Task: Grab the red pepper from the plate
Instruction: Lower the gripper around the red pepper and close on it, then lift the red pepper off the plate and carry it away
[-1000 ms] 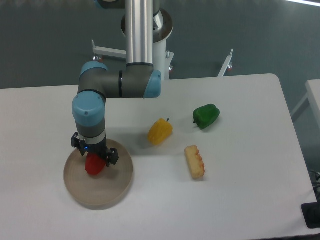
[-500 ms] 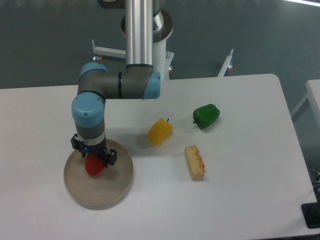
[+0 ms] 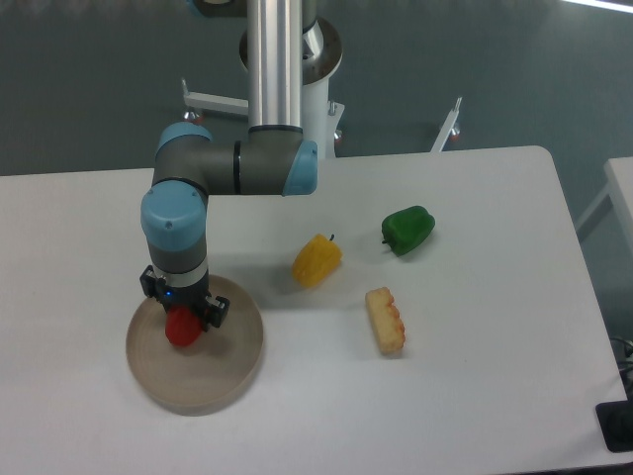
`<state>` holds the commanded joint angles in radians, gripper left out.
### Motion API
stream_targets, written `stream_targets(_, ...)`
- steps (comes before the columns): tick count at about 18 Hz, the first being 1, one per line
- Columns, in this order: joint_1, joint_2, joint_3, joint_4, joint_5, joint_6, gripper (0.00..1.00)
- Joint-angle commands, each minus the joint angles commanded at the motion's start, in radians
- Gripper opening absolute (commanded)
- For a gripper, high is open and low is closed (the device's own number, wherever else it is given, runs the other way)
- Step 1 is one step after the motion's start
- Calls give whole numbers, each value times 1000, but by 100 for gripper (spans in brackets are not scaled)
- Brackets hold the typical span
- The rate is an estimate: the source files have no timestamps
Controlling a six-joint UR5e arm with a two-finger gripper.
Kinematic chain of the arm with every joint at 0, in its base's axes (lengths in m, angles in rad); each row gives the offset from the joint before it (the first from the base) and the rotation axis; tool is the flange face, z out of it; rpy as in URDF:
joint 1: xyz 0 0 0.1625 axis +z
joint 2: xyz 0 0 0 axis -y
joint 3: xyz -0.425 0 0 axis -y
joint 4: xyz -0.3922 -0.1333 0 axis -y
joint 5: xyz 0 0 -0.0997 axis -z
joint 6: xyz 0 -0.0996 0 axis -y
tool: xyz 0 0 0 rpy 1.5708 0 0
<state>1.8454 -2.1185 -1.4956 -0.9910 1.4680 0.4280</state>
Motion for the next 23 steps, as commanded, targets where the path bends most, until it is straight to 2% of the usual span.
stream_targets(4,14,29,21,-12,5,72,51)
stream_targets(7,72,61,34,-25,6,175,51)
stream_targets(10,150,71,96,-103,6,256,51)
stream_targets(13,257,81,123,-149,6,429,51)
stream_targets(16,339,91,138,-158,6,555,51)
stream_targets(21,405,69,182,-161,94,753,51)
stream_targets(23,413,52,193,-160,104,776,51)
